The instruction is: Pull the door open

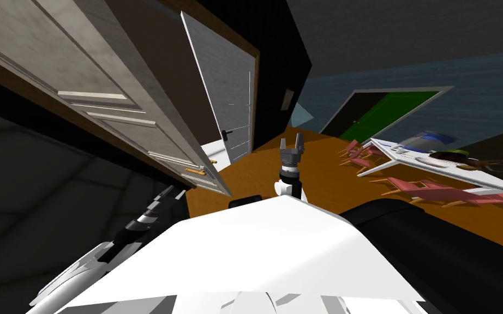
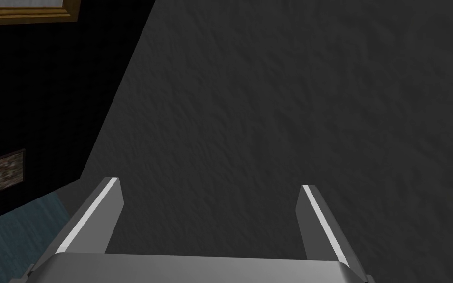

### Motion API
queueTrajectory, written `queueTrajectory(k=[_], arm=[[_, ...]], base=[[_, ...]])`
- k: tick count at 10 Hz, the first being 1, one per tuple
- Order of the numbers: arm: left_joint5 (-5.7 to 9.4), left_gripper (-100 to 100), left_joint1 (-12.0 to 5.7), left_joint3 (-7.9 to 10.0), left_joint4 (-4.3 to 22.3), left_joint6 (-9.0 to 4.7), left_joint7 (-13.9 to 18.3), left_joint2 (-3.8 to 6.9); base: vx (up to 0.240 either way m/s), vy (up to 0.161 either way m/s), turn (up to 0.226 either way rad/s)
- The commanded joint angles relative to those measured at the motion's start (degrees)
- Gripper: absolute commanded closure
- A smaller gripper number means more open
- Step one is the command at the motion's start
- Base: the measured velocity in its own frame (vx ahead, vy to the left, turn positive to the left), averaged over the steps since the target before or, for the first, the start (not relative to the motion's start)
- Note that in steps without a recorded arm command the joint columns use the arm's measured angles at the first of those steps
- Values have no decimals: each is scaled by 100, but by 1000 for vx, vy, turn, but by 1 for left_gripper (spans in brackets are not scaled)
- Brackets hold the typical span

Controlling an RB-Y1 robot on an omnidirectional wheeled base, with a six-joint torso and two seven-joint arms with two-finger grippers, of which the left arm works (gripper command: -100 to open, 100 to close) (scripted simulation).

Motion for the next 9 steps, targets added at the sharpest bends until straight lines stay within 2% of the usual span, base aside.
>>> queueTrajectory(k=[1, 5, 6, 7, 9], arm=[[3, -100, -64, 2, 14, 68, -12, -36], [36, -100, -219, 47, 56, 341, -44, -100], [28, -100, -210, 36, 76, 270, -44, -99], [28, 100, -210, 36, 76, 270, -44, -99], [28, 100, -210, 36, 76, 270, -44, -99]], base=[[119, -75, -96], [185, -87, -77], [82, -15, -12], [-7, -2, 10], [-27, 7, -13]])
